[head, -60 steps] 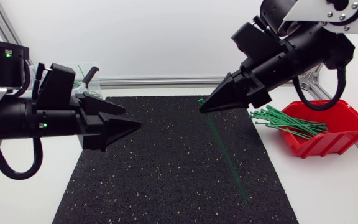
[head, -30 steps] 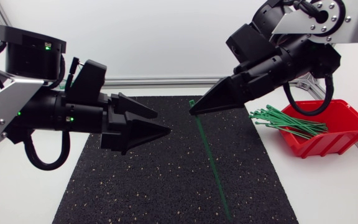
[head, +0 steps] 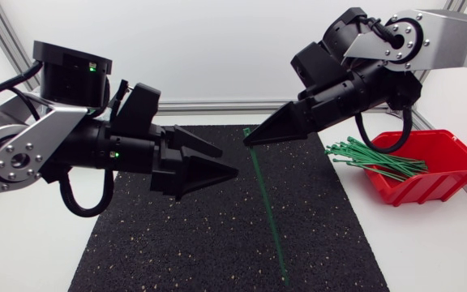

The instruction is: Take a green cable tie from the red box, thread the tail through the head to close it, then place it in the transparent bin on the left.

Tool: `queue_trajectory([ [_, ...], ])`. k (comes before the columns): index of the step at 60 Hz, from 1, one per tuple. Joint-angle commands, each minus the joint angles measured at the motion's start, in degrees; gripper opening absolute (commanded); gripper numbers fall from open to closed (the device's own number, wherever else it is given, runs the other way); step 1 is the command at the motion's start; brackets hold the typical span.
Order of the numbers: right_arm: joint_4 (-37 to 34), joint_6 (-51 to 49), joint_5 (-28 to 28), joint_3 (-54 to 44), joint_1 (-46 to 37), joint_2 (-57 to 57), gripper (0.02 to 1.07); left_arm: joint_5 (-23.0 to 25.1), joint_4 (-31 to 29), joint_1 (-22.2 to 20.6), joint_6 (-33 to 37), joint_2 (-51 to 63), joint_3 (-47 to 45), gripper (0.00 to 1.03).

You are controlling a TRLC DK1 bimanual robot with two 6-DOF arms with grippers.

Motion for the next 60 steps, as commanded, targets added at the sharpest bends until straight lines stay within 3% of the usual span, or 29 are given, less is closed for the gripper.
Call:
queue_trajectory([
  [1, 1.56, 2.88, -0.55, -1.87, 1.17, 0.95, 0.08, 0.75, 3.03, -0.34, -2.74, 1.77, 0.94, 0.95],
  [14, 2.70, 4.20, -2.48, -1.96, 1.79, 0.16, 0.08, 1.27, 9.19, -0.69, -6.34, 3.71, 0.33, 0.91],
  [29, 3.49, 5.87, -4.95, -2.48, 2.14, -2.66, 0.08, 4.70, 10.51, -1.48, -10.12, 3.18, 0.06, 0.87],
  [44, 6.30, 10.44, -4.95, -2.75, 3.02, -6.61, 0.08, 5.23, 10.77, -2.71, -12.49, -0.86, -0.11, 0.87],
  [60, 9.03, 13.51, -4.95, -3.19, 3.10, -8.19, 0.08, 5.32, 13.32, -5.26, -16.36, -2.01, 0.15, 0.78],
])
